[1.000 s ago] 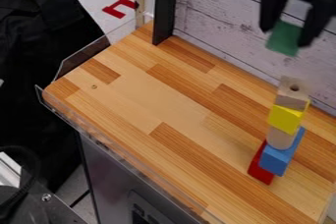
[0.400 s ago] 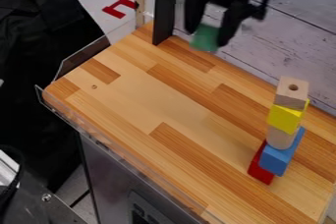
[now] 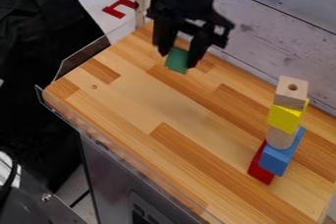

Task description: Put the green cube on the left side of the table

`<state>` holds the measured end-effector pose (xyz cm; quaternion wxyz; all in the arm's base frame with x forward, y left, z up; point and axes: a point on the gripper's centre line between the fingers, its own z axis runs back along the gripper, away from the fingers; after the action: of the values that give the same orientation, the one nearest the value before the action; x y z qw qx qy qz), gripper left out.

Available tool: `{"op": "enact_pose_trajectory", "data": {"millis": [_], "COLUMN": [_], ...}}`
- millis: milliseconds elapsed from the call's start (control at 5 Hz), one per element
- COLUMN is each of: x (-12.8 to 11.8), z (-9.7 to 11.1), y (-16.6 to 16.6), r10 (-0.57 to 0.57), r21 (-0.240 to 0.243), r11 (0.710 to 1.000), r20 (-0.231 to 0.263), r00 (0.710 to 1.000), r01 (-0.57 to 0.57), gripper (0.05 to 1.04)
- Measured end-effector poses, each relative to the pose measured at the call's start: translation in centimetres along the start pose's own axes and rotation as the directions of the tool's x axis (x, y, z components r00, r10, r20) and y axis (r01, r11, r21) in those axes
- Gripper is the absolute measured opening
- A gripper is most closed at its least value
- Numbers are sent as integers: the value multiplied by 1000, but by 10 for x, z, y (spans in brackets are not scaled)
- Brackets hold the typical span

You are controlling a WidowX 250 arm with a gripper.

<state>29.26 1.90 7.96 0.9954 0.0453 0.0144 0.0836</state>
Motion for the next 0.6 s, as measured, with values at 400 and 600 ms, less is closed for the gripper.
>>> {"op": "enact_pose_trajectory", "data": {"millis": [400, 600], "x": [11, 21], "z": [-47, -59], "y": [2, 3], "r10": [-24, -35], "r21": [-38, -26], "r11": [999, 999], "r20": [-50, -53], "r00": [998, 998], "r01": [22, 34], "gripper": [548, 548]}}
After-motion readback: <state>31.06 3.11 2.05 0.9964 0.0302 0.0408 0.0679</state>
